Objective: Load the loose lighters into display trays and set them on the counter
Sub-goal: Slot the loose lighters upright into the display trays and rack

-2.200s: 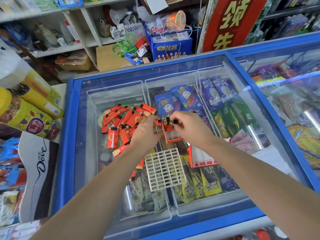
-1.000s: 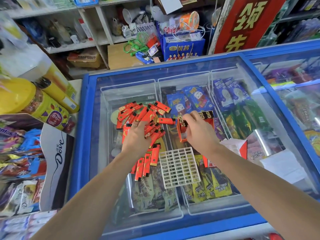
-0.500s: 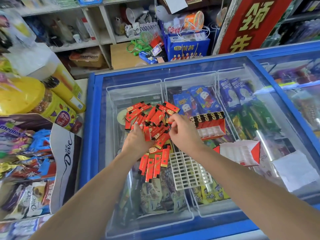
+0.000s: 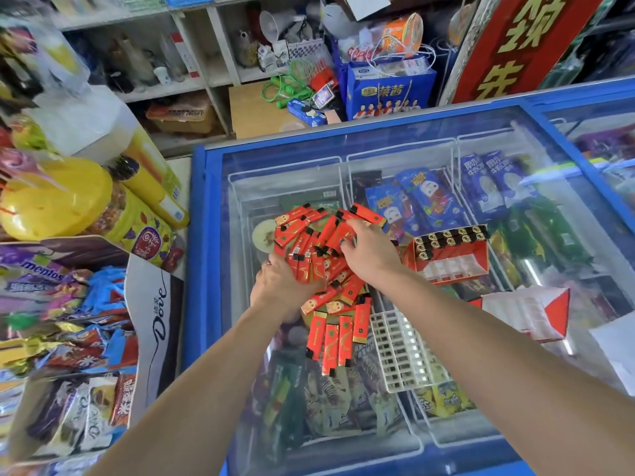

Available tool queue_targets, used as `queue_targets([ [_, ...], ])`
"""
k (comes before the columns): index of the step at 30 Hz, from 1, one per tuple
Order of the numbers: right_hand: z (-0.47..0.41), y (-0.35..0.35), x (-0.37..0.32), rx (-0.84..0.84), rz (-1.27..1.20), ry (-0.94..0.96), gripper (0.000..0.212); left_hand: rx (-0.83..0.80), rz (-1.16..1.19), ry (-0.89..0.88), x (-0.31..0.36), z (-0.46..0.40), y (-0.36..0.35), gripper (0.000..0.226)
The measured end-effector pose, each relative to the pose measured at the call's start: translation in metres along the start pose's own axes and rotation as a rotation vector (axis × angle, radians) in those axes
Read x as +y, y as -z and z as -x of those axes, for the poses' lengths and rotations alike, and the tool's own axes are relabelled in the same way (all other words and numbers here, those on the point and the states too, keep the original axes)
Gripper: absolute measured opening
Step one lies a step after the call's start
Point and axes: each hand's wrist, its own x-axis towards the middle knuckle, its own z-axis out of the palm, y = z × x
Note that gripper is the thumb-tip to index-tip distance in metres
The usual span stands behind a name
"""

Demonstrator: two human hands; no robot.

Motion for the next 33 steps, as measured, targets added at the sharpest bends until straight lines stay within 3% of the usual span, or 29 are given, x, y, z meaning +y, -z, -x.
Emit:
queue_targets([
  [6, -0.008, -0.017, -0.008, -0.015, 0.098, -0.041, 0.036, -0.072, 0.067, -0.01, -0.009, -0.009, 0.003, 0.096],
  [14, -0.011, -0.021, -0.01, 0.088, 0.017, -0.096, 0.017, -0.09, 0.144, -0.05, -0.009, -0.011, -0.002, 0.077],
  [20, -0.008, -0.014, -0.003, 0.176, -0.456, -0.309, 0.017, -0.025, -0.019, -0.06, -0.001, -0.004, -0.008, 0.099],
  [25, -0.001, -0.006, 0.006, 0.257, -0.644, -0.37, 0.025, -0.028, 0.03, -0.073, 0.004, -0.004, -0.007, 0.072],
  [30, 0.007, -0.002, 0.003, 0.153, -0.735, -0.332, 0.033, -0.093, 0.019, -0.112, 0.009, -0.004, -0.008, 0.062],
  [33, 0.013, 0.0, 0.001, 0.07, -0.69, -0.246, 0.013, -0.098, -0.005, -0.129, 0.014, -0.004, -0.005, 0.047],
])
